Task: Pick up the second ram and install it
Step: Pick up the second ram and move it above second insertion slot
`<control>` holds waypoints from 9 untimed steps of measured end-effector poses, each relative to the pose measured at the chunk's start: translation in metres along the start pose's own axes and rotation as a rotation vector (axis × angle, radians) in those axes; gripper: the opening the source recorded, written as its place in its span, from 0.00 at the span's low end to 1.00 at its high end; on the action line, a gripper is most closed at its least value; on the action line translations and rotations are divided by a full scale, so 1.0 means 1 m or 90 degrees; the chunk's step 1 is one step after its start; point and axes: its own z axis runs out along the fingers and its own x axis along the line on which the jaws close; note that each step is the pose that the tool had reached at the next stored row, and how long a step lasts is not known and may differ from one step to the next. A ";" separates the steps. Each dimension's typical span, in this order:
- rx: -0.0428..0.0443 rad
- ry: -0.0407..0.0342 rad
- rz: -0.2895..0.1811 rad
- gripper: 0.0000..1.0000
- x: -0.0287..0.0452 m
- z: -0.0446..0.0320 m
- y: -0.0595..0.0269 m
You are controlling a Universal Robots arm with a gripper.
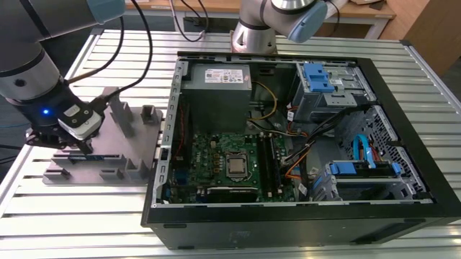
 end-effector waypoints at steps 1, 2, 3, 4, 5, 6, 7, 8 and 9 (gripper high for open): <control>-0.0001 -0.0001 -0.007 0.10 0.0000 0.0000 0.0000; -0.0001 -0.0001 -0.013 0.10 0.0000 0.0000 0.0000; -0.0002 -0.0002 -0.019 0.10 0.0000 0.0000 0.0000; -0.0003 -0.0002 -0.026 0.10 0.0000 0.0000 0.0000; -0.0003 -0.0003 -0.032 0.10 0.0000 0.0000 0.0000; -0.0004 -0.0003 -0.039 0.10 0.0000 0.0000 0.0000; -0.0005 -0.0003 -0.045 0.10 0.0000 0.0000 0.0000; -0.0005 -0.0004 -0.051 0.10 0.0000 0.0000 0.0000; -0.0006 -0.0005 -0.057 0.10 0.0000 0.0000 0.0000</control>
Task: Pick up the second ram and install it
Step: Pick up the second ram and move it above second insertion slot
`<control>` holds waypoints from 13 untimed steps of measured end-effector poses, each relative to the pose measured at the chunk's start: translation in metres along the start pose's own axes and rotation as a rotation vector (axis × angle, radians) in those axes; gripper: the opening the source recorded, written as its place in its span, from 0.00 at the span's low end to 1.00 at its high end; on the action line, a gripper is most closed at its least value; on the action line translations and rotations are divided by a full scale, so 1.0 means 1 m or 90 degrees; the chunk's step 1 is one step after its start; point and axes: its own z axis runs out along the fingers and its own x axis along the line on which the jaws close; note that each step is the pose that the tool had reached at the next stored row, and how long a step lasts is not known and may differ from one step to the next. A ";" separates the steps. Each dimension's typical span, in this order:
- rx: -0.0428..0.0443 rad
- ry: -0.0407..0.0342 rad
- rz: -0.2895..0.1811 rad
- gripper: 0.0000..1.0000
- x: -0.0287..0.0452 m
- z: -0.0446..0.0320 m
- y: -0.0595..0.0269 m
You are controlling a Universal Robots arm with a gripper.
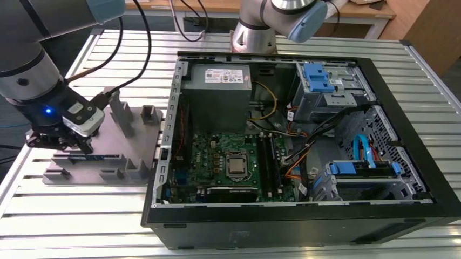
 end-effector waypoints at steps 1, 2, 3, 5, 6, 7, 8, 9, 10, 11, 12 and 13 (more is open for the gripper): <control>-0.0001 -0.0001 -0.006 0.10 0.0000 0.0000 0.0000; -0.0001 -0.0001 -0.012 0.10 0.0000 0.0000 0.0000; -0.0002 -0.0002 -0.018 0.10 0.0000 0.0000 0.0000; -0.0003 -0.0003 -0.030 0.10 0.0000 0.0000 0.0000; -0.0004 -0.0003 -0.036 0.10 0.0000 0.0000 0.0000; -0.0004 -0.0004 -0.042 0.10 0.0000 0.0000 0.0000; -0.0005 -0.0004 -0.047 0.10 0.0000 0.0000 0.0000; -0.0006 -0.0005 -0.053 0.10 0.0000 0.0000 0.0000; -0.0006 -0.0005 -0.058 0.10 0.0000 0.0000 0.0000; -0.0007 -0.0005 -0.064 0.10 0.0000 0.0000 0.0000; -0.0007 -0.0006 -0.070 0.10 0.0000 0.0000 0.0000; -0.0008 -0.0006 -0.075 0.10 0.0000 0.0000 0.0000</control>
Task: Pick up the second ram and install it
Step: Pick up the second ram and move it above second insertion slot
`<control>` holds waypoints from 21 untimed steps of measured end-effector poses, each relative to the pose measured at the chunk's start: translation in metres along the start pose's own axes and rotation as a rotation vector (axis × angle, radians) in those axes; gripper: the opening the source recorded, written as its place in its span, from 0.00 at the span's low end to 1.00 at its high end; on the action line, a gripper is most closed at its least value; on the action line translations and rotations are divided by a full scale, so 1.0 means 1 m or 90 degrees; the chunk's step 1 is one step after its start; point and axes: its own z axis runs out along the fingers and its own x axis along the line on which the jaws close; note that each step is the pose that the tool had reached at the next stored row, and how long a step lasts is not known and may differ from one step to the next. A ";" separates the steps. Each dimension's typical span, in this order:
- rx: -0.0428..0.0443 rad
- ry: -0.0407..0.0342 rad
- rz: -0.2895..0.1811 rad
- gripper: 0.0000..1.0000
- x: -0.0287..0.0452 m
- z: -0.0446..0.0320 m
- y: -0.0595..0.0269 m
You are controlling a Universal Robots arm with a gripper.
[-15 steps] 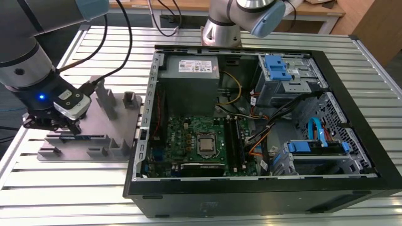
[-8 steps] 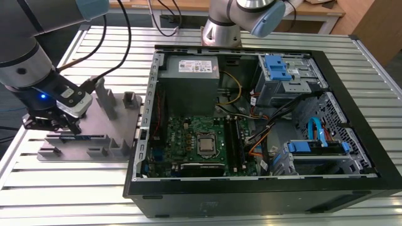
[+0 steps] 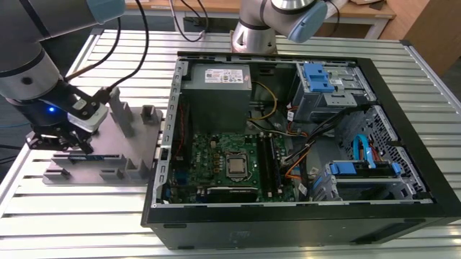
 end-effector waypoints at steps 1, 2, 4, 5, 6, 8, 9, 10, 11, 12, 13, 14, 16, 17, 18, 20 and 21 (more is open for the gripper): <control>0.0000 0.0000 -0.005 0.10 0.0000 0.0000 0.0000; -0.0001 -0.0001 -0.011 0.10 0.0000 0.0000 0.0000; -0.0002 -0.0002 -0.022 0.10 0.0000 0.0000 0.0000; -0.0003 -0.0002 -0.028 0.10 0.0000 0.0000 0.0000; -0.0003 -0.0003 -0.033 0.10 0.0000 0.0000 0.0000; -0.0004 -0.0004 -0.044 0.10 0.0000 0.0000 0.0000; -0.0005 -0.0004 -0.049 0.10 0.0000 0.0000 0.0000; -0.0006 -0.0004 -0.055 0.10 0.0000 0.0000 0.0000; -0.0006 -0.0005 -0.060 0.10 0.0000 0.0000 0.0000; -0.0007 -0.0005 -0.066 0.10 0.0000 0.0000 0.0000; -0.0007 -0.0006 -0.071 0.10 0.0000 0.0000 0.0000; -0.0008 -0.0006 -0.076 0.10 0.0000 0.0000 0.0000; -0.0009 -0.0007 -0.087 0.10 0.0000 0.0000 0.0000; -0.0009 -0.0007 -0.092 0.10 0.0000 0.0000 0.0000; -0.0010 -0.0008 -0.097 0.10 0.0000 0.0000 0.0000; -0.0011 -0.0008 -0.107 0.10 0.0000 0.0000 0.0000; -0.0012 -0.0009 -0.112 0.10 0.0000 0.0000 0.0000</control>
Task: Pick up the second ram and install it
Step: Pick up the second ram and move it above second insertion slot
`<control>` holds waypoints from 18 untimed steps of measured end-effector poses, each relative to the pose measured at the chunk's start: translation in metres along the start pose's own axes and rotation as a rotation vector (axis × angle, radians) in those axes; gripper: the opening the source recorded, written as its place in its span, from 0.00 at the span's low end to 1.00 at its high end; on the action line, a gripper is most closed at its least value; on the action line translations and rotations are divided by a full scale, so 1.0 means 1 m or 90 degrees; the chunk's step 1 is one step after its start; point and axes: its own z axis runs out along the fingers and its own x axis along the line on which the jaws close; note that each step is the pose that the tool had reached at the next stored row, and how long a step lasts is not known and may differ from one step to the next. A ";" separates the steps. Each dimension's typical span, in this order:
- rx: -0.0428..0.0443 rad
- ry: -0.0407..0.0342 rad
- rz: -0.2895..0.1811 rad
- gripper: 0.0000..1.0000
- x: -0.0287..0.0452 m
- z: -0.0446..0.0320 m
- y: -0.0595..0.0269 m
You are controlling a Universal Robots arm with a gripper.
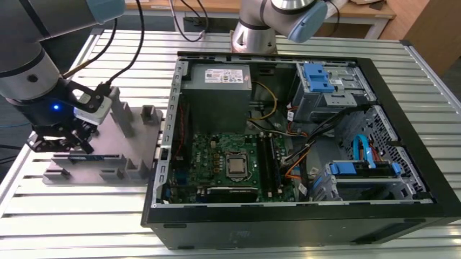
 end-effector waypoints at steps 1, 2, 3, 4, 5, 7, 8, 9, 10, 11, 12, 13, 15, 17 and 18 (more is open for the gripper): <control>-0.0001 0.0000 -0.004 0.10 0.0000 0.0000 0.0000; -0.0001 -0.0001 -0.009 0.10 0.0000 0.0000 0.0000; -0.0002 -0.0001 -0.014 0.10 0.0000 0.0000 0.0000; -0.0002 -0.0001 -0.018 0.10 0.0000 0.0000 0.0000; -0.0003 -0.0002 -0.023 0.10 0.0000 0.0000 0.0000; -0.0004 -0.0002 -0.032 0.10 0.0000 0.0000 0.0000; -0.0004 -0.0003 -0.037 0.10 0.0000 0.0000 0.0000; -0.0005 -0.0003 -0.041 0.10 0.0000 0.0000 0.0000; -0.0005 -0.0004 -0.046 0.10 0.0000 0.0000 0.0000; -0.0005 -0.0005 -0.050 0.10 0.0000 0.0000 0.0000; -0.0006 -0.0004 -0.054 0.10 0.0000 0.0000 0.0000; -0.0006 -0.0005 -0.059 0.10 0.0000 0.0000 0.0000; -0.0007 -0.0005 -0.067 0.10 0.0000 0.0000 0.0000; -0.0008 -0.0006 -0.075 0.10 0.0000 0.0000 0.0000; -0.0009 -0.0006 -0.080 0.10 0.0000 0.0000 0.0000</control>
